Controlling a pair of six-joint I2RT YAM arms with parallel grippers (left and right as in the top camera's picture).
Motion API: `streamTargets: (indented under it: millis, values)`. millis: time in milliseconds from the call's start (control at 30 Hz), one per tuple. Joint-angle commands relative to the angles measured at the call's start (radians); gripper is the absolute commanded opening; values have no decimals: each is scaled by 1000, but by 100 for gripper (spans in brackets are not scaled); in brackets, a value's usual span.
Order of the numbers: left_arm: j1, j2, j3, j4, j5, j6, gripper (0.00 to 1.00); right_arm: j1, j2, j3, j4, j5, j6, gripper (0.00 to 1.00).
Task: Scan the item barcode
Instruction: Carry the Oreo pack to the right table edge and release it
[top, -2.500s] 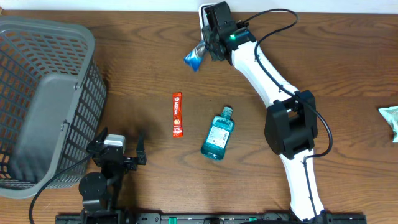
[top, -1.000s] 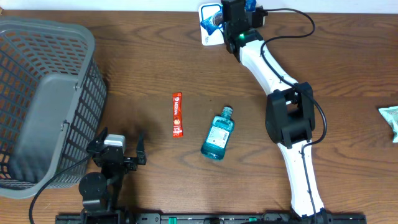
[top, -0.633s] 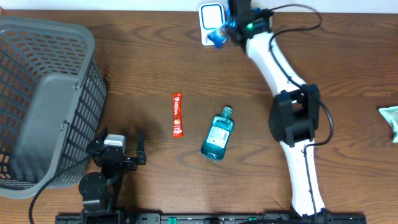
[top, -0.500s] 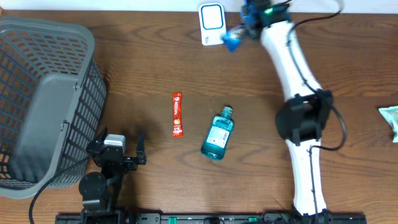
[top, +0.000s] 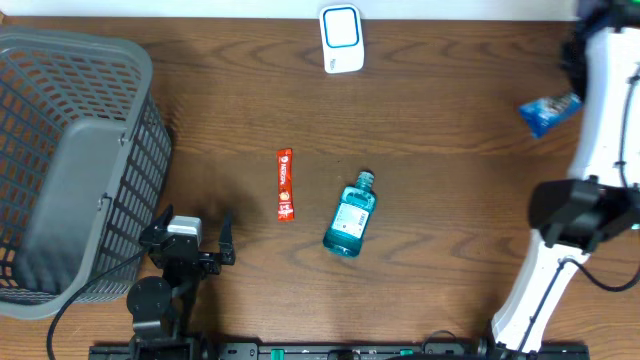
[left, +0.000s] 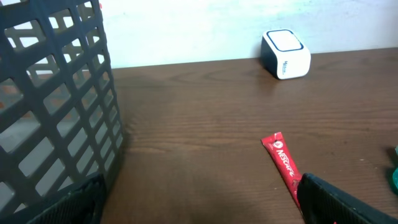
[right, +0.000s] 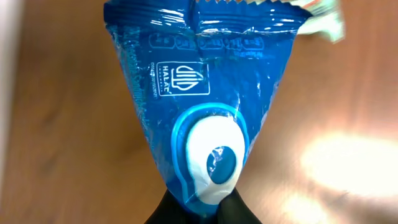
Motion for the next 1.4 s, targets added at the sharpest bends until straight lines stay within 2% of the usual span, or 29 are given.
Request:
streamTargets:
  millis: [0,67,200,233,433,600,633,733,767,867,900,933,967,1000,1133,1200,1233,1267,1367]
  values:
    - [-4,-2,-16,-26,2,12,98,-80,5,-98,32,40,-102,1]
    - [-4,-2,-16,-26,2,12,98,-122,5,-173,124,34,-264,1]
    - [-4,-2,-16,-26,2,12,98,-179,5,-346,371,-15,-735,1]
    - [-4,-2,-16,-26,2,12,98,-188,5,-381,411,-14,-792,1]
    - [-4,-2,-16,-26,2,12,98,-239,5,-563,596,-110,-924,1]
    - [-4,-2,-16,-26,2,12,98,-259,5,-673,689,-89,-984,2]
    - [-4,-2,-16,-26,2,12,98,-265,5,-682,693,-89,-984,5]
    - [-4,-2,-16,-26,2,12,98,-280,5,-691,692,-89,-983,34]
    - [-4,-2,-16,-26,2,12,98,-283,5,-691,690,-87,-983,41]
    - [-4,-2,-16,-26,2,12,98,-292,5,-689,681,-77,-983,83]
    - [-4,-2,-16,-26,2,12,98,-291,4,-685,674,-79,-980,88]
    - [-4,-2,-16,-26,2,12,98,-290,2,-676,661,-86,-967,88]
    - [-4,-2,-16,-26,2,12,98,-287,0,-668,653,-94,-959,86]
    - [-4,-2,-16,-26,2,12,98,-281,-7,-654,641,-135,-956,79]
    - [-4,-2,-16,-26,2,12,98,-261,-31,-618,607,-335,-939,42]
    - [-4,-2,-16,-26,2,12,98,-248,-41,-618,591,-397,-901,19]
    - [-4,-2,-16,-26,2,12,98,-239,-41,-618,581,-414,-881,11]
    - [-4,-2,-16,-26,2,12,98,-232,-40,-618,571,-421,-863,6]
    - [-4,-2,-16,-26,2,12,98,-203,-31,-635,565,-418,-842,2]
